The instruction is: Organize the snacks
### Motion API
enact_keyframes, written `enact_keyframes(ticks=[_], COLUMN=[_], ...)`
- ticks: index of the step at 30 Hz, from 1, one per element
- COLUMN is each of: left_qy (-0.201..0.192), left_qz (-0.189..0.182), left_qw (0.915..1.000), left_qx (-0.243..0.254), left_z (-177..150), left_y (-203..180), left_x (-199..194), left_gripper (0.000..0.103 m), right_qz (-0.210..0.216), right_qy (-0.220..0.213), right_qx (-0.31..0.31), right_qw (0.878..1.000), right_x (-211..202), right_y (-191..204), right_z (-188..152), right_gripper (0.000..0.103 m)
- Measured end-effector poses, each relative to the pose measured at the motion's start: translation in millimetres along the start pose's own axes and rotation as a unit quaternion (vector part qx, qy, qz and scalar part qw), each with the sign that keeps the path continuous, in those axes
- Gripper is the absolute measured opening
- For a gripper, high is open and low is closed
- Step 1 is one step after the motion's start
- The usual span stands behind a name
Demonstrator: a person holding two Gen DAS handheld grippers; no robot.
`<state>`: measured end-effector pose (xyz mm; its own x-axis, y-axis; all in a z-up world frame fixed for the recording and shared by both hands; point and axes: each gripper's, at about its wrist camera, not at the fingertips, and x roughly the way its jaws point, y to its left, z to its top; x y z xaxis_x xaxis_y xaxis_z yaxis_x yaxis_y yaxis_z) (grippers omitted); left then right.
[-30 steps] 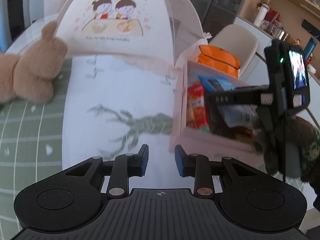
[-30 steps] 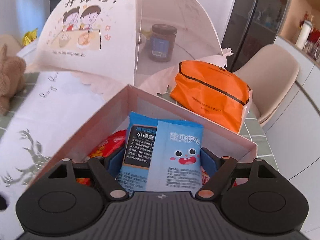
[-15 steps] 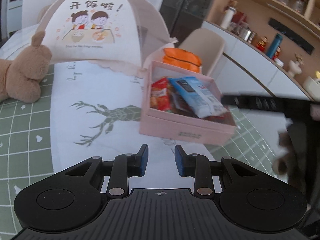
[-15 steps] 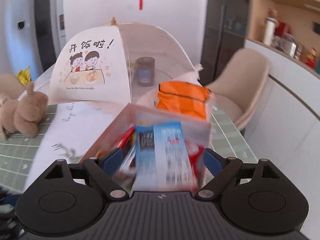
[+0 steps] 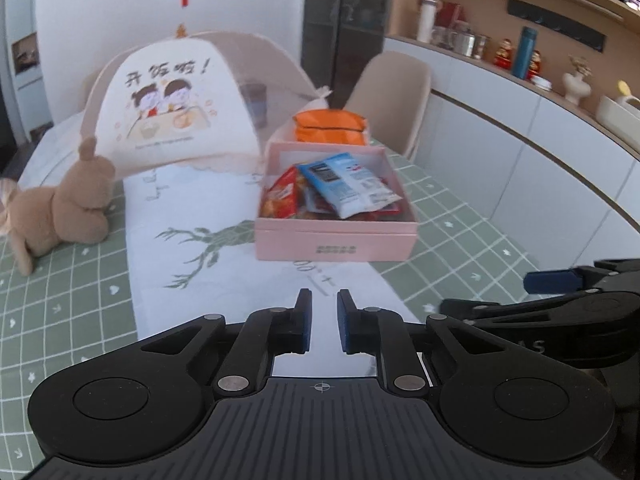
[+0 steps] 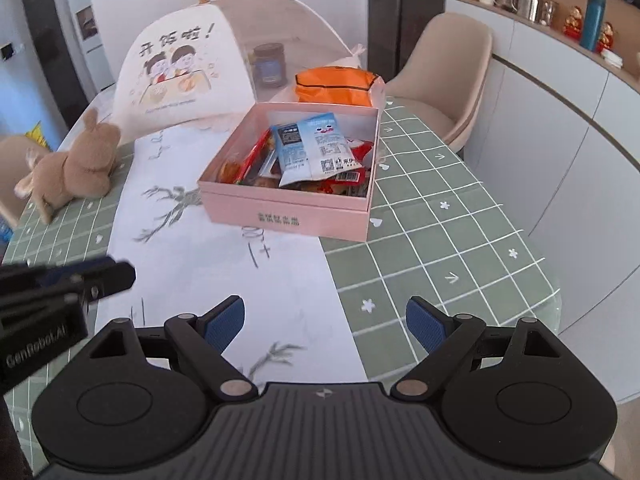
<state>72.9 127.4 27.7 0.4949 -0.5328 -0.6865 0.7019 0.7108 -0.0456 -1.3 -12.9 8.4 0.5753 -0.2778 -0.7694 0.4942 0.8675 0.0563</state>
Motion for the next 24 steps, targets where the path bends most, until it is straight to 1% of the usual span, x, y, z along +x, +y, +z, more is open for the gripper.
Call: enact_keyframes(ticks=[3,11,24], left_qy=[0.002,0.020,0.024], left_qz=[-0.008,-0.001,0.004], left_qw=[1.0000,0.9998,0.9996], left_qx=[0.003,0.002,-0.013], left_z=[1,1,2], left_y=[-10,-18,-14], left_x=[-5,-2,0], left_gripper=[0.017,0.017,0.017], right_qz=[0.002,0.001,0.002], right_qy=[-0.011,-0.018,-0.014], right_qx=[-0.006,0.005,-0.011], right_qw=[1.000,1.000,1.000], right_x=[-10,-18,-12], right_y=[-4,-20,-14], right_z=[-3,4,6], right_gripper=[0.089,0.089,0.089])
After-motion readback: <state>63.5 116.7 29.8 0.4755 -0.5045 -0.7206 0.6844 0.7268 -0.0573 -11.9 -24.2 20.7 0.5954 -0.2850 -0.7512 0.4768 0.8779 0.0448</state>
